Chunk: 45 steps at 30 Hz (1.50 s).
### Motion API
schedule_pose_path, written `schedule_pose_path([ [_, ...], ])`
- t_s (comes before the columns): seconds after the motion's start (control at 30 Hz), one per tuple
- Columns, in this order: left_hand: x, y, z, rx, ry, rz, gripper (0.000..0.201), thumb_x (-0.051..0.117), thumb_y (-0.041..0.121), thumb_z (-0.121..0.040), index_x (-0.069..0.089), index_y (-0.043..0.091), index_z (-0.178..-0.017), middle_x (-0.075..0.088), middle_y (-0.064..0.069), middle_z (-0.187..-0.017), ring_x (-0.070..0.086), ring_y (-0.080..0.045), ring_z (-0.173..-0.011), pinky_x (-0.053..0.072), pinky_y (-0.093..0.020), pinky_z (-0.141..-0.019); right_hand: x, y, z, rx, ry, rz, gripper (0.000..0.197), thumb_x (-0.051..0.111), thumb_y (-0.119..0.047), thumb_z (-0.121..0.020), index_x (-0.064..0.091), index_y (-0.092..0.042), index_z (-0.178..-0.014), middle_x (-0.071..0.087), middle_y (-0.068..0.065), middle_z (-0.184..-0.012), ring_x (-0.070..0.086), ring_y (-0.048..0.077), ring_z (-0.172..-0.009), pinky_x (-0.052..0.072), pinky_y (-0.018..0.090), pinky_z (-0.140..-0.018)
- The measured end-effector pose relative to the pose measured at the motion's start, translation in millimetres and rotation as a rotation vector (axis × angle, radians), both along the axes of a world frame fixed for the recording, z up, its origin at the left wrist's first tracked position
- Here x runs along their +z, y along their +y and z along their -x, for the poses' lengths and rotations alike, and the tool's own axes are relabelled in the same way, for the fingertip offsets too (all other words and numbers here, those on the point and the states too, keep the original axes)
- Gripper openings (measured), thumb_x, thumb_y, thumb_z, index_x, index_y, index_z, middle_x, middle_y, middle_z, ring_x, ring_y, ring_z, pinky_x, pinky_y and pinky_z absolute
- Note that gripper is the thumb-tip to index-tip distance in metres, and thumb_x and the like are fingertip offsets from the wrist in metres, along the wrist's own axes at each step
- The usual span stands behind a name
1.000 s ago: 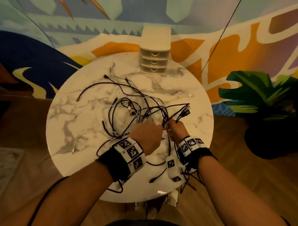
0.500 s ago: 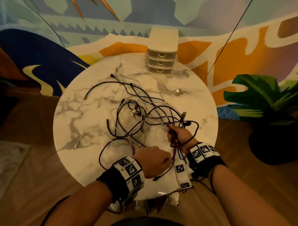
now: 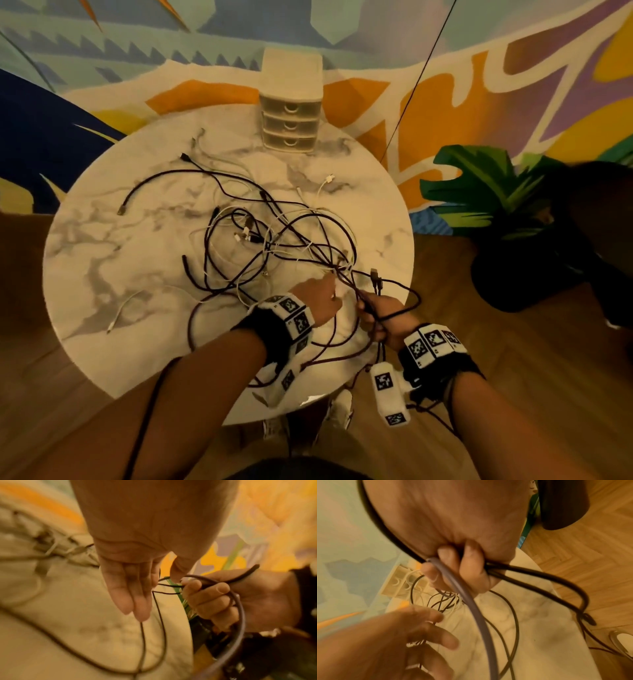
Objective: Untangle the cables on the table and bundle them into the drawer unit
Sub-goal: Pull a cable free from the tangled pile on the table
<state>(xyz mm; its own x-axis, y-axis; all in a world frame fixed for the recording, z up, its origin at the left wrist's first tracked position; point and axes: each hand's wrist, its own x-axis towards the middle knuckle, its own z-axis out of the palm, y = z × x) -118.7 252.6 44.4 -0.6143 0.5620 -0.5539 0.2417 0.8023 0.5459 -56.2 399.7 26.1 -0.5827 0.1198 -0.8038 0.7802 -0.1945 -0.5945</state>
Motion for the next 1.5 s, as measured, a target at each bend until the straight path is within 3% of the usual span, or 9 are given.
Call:
schedule_pose_path([
  [0.13,-3,2,-39,0.022,-0.567,-0.189,0.029,0.039,0.042,-0.098,0.046,0.018,-0.112,0.065,-0.013,-0.08,0.063,-0.025,-0.059,0.044,-0.027,-0.055,-8,-5,-6,-0.066,0.076,0.001,0.036,0.037,-0.032,-0.101,0.052,-0.014,-0.073,0.035,-0.004,-0.036,0.028,0.01,-0.03,0.021,0.022,-0.041],
  [0.33,-15,22,-30,0.049,-0.159,-0.218,0.036,0.039,0.046,-0.096,0.054,0.014,-0.088,0.066,-0.013,-0.096,0.062,-0.03,-0.089,0.049,-0.037,-0.081,-15,-11,-25,-0.282,0.011,-0.104,0.033,0.036,-0.017,-0.1,0.045,-0.016,-0.068,0.04,-0.008,-0.033,0.035,0.005,-0.029,0.027,0.017,-0.036],
  [0.5,-6,38,-27,0.532,-0.704,-0.511,0.02,0.047,0.019,-0.097,0.049,0.017,-0.077,0.06,-0.002,-0.072,0.058,-0.012,-0.068,0.04,-0.024,-0.063,-8,-14,-41,-0.403,0.038,-0.093,0.035,0.034,-0.016,-0.099,0.043,-0.015,-0.065,0.034,-0.005,-0.034,0.03,0.009,-0.027,0.022,0.016,-0.031],
  [0.73,30,49,21,0.79,-0.774,-1.058,0.035,0.04,0.002,-0.096,0.037,0.014,-0.128,0.056,-0.013,-0.121,0.061,-0.026,-0.095,0.045,-0.039,-0.088,-17,-7,-66,-0.312,-0.022,-0.079,0.032,0.039,-0.022,-0.1,0.041,-0.014,-0.069,0.033,-0.003,-0.036,0.031,0.011,-0.029,0.023,0.019,-0.035],
  [0.9,12,50,-25,0.085,-0.098,-0.517,0.034,0.062,0.005,-0.082,0.058,0.013,-0.115,0.061,-0.001,-0.113,0.058,-0.014,-0.087,0.047,-0.028,-0.078,-25,2,-73,-0.277,0.011,-0.131,0.031,0.039,-0.02,-0.098,0.046,-0.015,-0.068,0.042,-0.004,-0.05,0.037,0.003,-0.03,0.029,0.022,-0.041],
  [1.07,-13,52,-59,-0.35,0.293,-0.408,0.041,0.057,0.02,-0.077,0.06,0.017,-0.118,0.06,-0.001,-0.117,0.052,-0.018,-0.105,0.038,-0.031,-0.095,-9,19,-71,-0.244,0.016,-0.044,0.033,0.042,-0.018,-0.097,0.045,-0.014,-0.064,0.039,-0.005,-0.038,0.035,0.012,-0.033,0.026,0.023,-0.041],
  [1.23,-1,50,-20,-0.337,0.413,-0.241,0.028,0.047,0.025,-0.096,0.062,0.016,-0.119,0.062,-0.008,-0.11,0.055,-0.026,-0.104,0.042,-0.037,-0.087,18,32,-74,-0.308,0.107,0.098,0.029,0.038,-0.022,-0.101,0.042,-0.014,-0.073,0.027,-0.004,-0.037,0.022,0.01,-0.031,0.019,0.014,-0.034],
  [1.4,7,27,28,0.161,0.358,-0.161,0.03,0.045,0.027,-0.098,0.062,0.006,-0.112,0.061,-0.016,-0.104,0.058,-0.032,-0.098,0.044,-0.035,-0.079,43,57,-83,-0.189,0.215,0.141,0.034,0.037,-0.029,-0.101,0.051,-0.009,-0.078,0.026,-0.003,-0.037,0.022,0.01,-0.029,0.02,0.014,-0.033],
  [1.5,1,20,30,0.179,0.357,0.036,0.035,0.043,0.035,-0.097,0.061,0.004,-0.099,0.062,-0.015,-0.093,0.059,-0.033,-0.093,0.04,-0.033,-0.071,62,65,-81,-0.097,0.363,0.155,0.041,0.037,-0.033,-0.101,0.056,-0.007,-0.075,0.026,-0.003,-0.036,0.022,0.009,-0.03,0.018,0.015,-0.034],
])
